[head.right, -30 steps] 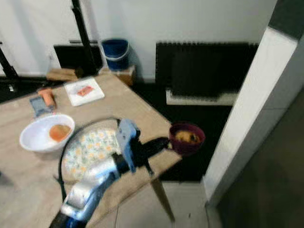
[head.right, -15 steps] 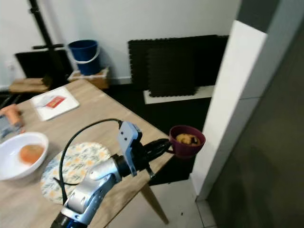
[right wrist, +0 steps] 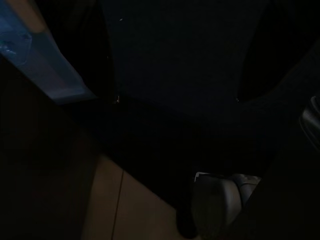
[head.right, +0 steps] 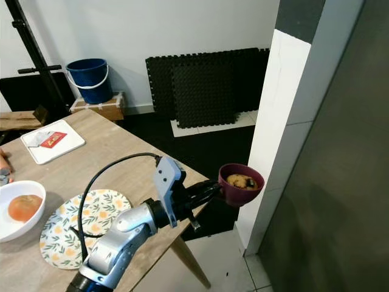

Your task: Restocking fridge

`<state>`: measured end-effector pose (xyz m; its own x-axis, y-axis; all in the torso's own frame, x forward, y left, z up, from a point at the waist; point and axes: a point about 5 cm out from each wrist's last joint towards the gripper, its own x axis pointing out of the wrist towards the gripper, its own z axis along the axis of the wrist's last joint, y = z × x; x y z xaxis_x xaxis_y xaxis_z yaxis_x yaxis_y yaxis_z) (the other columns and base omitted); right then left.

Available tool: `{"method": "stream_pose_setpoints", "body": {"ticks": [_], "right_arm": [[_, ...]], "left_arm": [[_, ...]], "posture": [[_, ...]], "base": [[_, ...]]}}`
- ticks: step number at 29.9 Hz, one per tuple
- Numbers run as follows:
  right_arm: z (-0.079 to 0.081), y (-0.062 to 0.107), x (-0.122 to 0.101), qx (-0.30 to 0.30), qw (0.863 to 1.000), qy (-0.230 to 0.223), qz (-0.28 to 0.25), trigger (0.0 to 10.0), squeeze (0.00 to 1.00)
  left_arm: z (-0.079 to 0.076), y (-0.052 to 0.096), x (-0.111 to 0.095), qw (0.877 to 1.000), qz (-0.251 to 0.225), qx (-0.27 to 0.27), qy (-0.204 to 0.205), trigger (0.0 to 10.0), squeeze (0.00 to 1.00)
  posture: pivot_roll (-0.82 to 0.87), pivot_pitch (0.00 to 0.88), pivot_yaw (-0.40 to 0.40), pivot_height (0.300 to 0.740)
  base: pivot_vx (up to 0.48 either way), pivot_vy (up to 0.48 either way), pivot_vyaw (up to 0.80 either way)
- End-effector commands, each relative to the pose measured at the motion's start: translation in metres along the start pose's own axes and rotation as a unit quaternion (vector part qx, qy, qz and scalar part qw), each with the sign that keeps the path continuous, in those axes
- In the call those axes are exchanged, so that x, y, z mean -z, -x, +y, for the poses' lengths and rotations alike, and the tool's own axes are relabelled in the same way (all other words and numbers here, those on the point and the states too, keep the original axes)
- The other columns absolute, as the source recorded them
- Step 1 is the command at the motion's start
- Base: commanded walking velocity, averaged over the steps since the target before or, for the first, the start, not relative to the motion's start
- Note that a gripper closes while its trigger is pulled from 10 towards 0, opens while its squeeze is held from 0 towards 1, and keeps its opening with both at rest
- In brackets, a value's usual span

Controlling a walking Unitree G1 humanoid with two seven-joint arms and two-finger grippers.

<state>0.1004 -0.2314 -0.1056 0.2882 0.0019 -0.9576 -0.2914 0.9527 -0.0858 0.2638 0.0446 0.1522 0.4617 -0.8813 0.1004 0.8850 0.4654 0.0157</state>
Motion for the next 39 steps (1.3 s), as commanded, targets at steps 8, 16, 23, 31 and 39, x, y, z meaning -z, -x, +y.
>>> {"method": "stream_pose_setpoints", "body": {"ticks": [8, 16, 23, 31, 39], "right_arm": [[0.0005, 0.0003, 0.0032, 0.000, 1.000, -0.006, 0.002, 10.0, 0.00], [0.0013, 0.0002, 0.0040, 0.000, 1.000, -0.005, 0.003, 10.0, 0.00], [0.0010, 0.0004, 0.0051, 0.001, 1.000, -0.005, 0.005, 10.0, 0.00], [0.0003, 0.0008, 0.0080, 0.004, 1.000, -0.006, 0.009, 10.0, 0.00], [0.0000, 0.0010, 0.0091, 0.005, 1.000, -0.006, 0.011, 10.0, 0.00]], "left_arm": [[-0.0024, -0.0001, 0.0004, 1.000, 0.003, 0.002, -0.001, 10.0, 0.00], [-0.0032, -0.0006, 0.0006, 1.000, 0.005, 0.004, -0.003, 10.0, 0.00], [-0.0036, -0.0010, 0.0012, 1.000, 0.006, 0.003, -0.003, 10.0, 0.00], [-0.0040, -0.0012, 0.0016, 1.000, 0.006, 0.003, -0.002, 10.0, 0.00], [-0.0040, -0.0014, 0.0019, 1.000, 0.007, 0.002, -0.002, 10.0, 0.00]], "posture": [[-0.04, 0.039, 0.016, 0.740], [-0.04, 0.040, 0.015, 0.740], [-0.04, 0.040, 0.014, 0.740], [-0.04, 0.040, 0.012, 0.740], [-0.04, 0.040, 0.011, 0.740]], "base": [[-0.384, 0.000, 0.00], [-0.398, 0.000, 0.00], [-0.401, 0.000, 0.00], [-0.398, 0.000, 0.00], [-0.397, 0.000, 0.00]]}}
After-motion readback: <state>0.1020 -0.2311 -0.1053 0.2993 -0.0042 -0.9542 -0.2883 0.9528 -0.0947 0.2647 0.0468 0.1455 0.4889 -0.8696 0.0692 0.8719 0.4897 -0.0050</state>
